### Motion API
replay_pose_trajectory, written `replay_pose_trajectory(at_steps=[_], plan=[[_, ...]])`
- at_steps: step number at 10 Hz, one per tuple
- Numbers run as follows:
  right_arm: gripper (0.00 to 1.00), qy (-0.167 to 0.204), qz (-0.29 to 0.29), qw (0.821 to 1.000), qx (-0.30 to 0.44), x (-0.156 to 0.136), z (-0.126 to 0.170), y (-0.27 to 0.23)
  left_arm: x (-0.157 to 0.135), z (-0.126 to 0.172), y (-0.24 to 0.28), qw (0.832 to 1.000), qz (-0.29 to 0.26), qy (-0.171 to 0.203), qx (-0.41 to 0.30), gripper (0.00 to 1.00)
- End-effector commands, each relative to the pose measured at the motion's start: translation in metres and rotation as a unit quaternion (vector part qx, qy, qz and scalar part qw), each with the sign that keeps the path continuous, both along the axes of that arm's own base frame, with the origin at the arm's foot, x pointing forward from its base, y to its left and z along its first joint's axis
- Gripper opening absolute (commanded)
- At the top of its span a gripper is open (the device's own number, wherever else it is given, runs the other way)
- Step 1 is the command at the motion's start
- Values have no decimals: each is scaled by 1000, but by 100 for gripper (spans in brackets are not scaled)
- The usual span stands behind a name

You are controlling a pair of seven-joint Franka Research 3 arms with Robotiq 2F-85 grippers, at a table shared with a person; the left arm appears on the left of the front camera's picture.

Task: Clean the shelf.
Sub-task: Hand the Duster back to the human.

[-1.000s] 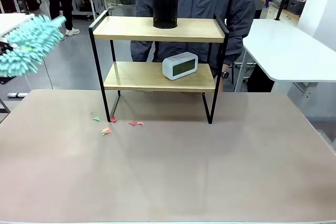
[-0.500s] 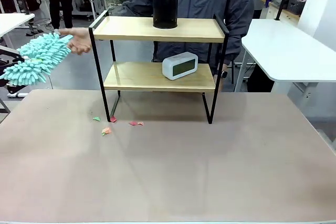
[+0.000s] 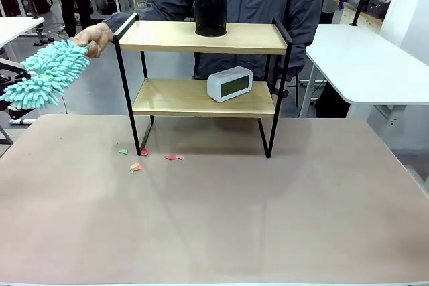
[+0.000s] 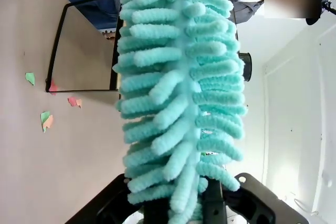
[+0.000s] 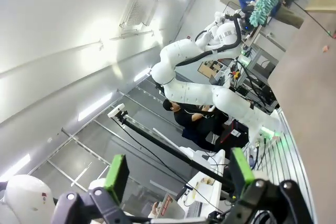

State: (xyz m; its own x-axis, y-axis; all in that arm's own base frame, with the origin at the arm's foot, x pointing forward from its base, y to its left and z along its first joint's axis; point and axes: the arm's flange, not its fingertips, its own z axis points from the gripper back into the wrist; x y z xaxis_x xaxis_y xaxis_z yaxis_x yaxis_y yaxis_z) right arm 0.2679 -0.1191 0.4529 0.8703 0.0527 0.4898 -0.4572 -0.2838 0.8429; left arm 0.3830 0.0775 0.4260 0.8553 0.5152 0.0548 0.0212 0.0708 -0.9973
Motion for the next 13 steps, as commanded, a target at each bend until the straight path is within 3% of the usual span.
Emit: replay_pose_trajectory(at_steps=[1,3,4,5,6,7,8,9,11,13], plan=[[100,-10,6,1000,-7,1,-1,-5,-2,3,1,1000,-2,-9,-1,0],[100,-10,6,1000,-7,1,-1,-5,-2,3,1,1000,-2,-9,-1,0],[100,-10,6,1000,-7,1,-1,-5,0,0,0,1000,0,0,0,16],[100,-10,6,1000,-7,1,-1,-5,-1,1,0,1000,2,-8,11,72],[100,-10,6,1000,-7,1,-1,-5,-2,3,0,1000,-2,-8,7,73],[100,-10,6,1000,-7,1,-1,-5,-4,5,-1,1000,-7,-13,11,100],[100,-10,6,1000,-7,1,-1,-5,-7,8,-2,1000,-10,-18,10,77],[100,-10,6,1000,-7,1,-1,-5,-13,12,-4,1000,-15,-23,9,100],[100,-10,6,1000,-7,1,-1,-5,-32,23,-13,998,-55,-41,-6,100],[100,-10,6,1000,-7,1,-1,-5,-61,38,-39,988,-146,-46,-9,100]])
